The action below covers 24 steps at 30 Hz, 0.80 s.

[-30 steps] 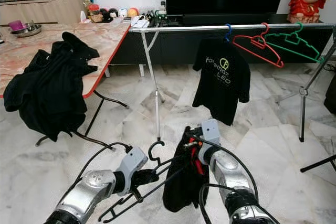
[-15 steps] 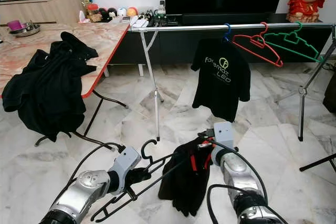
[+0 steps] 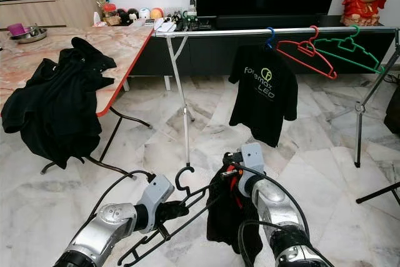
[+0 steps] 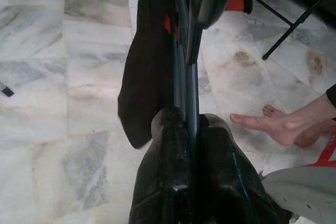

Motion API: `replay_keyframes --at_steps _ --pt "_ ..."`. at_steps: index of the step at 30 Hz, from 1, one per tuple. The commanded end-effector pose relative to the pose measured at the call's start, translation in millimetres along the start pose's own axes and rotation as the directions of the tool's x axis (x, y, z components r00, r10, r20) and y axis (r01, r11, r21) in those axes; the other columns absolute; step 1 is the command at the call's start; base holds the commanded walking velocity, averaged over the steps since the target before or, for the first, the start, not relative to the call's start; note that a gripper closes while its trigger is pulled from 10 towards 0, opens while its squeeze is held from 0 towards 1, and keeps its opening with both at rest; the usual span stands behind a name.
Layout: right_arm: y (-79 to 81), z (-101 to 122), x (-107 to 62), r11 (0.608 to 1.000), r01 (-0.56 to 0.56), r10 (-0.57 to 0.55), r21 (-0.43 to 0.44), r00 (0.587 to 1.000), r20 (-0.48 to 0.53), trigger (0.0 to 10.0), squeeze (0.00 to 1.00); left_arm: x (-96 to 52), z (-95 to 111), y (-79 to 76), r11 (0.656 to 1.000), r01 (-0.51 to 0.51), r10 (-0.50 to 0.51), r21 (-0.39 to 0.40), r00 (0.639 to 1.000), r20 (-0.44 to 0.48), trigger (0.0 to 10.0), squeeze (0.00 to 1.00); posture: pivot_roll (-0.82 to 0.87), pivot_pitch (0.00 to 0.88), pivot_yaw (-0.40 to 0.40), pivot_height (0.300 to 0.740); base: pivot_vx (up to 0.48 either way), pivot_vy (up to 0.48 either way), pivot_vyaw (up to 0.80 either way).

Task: Hang hanger

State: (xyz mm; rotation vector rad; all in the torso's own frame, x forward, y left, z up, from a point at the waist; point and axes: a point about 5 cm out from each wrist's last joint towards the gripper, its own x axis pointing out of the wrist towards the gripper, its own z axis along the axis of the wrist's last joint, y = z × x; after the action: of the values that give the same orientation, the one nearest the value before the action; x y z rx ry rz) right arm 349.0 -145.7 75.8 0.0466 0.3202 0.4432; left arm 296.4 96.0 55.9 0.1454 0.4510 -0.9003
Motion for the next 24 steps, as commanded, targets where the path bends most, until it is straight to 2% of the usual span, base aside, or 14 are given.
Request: replay_keyframes --at_steps 1,7,9,12,13,15,16,18,23,24 --pt "7.3 10 2.7 0.999 -0.047 0.046 0.011 0.998 0.040 10.0 0.00 -0.1 4 0.3 1.000 -0.001 0.001 0.017 1.000 0.014 10.0 0.00 0.07 0.026 0.016 0.740 0.000 0.000 0.00" --pt "18.2 26 3.7 0.988 -0.121 0.110 0.091 0.987 0.121 10.0 0.00 2.5 1 -1.8 1.000 0.003 -0.003 0.013 1.000 0.006 10.0 0.00 0.06 0.022 0.017 0.740 0.000 0.000 0.00" --pt "17.0 24 3.5 0.990 -0.112 0.103 0.082 0.989 0.108 10.0 0.00 3.2 1 -2.4 1.000 0.005 -0.005 0.012 1.000 0.006 10.0 0.00 0.06 0.020 0.015 0.740 0.000 0.000 0.00" --pt "1.7 4 -0.5 0.999 0.020 -0.020 0.039 1.000 0.000 10.0 0.00 3.5 2 0.1 1.000 -0.018 0.017 0.025 1.000 0.008 10.0 0.00 0.06 0.017 0.013 0.740 0.000 0.000 0.00" --pt "-0.4 2 -1.3 0.999 0.038 -0.038 0.038 0.999 -0.009 10.0 0.00 3.3 3 0.9 0.999 -0.024 0.023 0.026 1.000 0.008 10.0 0.00 0.06 0.017 0.013 0.740 0.000 0.000 0.00" --pt "-8.5 -5 -4.6 0.992 0.112 -0.110 0.058 0.993 -0.030 10.0 0.00 2.3 2 4.4 0.998 -0.049 0.049 0.028 0.999 0.005 10.0 0.00 0.07 0.011 0.012 0.740 0.000 0.000 0.00" --pt "-16.5 -11 -8.5 0.981 0.182 -0.178 0.069 0.982 -0.054 10.0 0.00 0.7 2 8.0 0.997 -0.073 0.073 0.033 0.997 0.000 10.0 0.00 0.07 0.008 0.015 0.740 0.000 0.000 0.00" --pt "-19.8 -17 -11.3 0.975 0.205 -0.199 0.088 0.977 -0.077 10.0 0.00 -0.8 2 9.7 0.997 -0.074 0.074 0.033 0.997 0.001 10.0 0.00 0.07 0.005 0.015 0.740 0.000 0.000 0.00" --pt "-8.9 -16 -8.3 0.988 0.124 -0.119 0.090 0.991 -0.058 10.0 0.00 -1.5 2 10.1 0.997 -0.071 0.071 0.034 0.997 0.001 10.0 0.00 0.07 0.000 0.018 0.740 0.000 0.000 0.00" --pt "-2.4 -10 -5.6 0.993 0.074 -0.073 0.094 0.997 -0.017 10.0 0.00 -0.5 3 8.7 0.998 -0.062 0.062 0.033 0.998 0.004 10.0 0.00 0.07 0.000 0.018 0.740 0.000 0.000 0.00"
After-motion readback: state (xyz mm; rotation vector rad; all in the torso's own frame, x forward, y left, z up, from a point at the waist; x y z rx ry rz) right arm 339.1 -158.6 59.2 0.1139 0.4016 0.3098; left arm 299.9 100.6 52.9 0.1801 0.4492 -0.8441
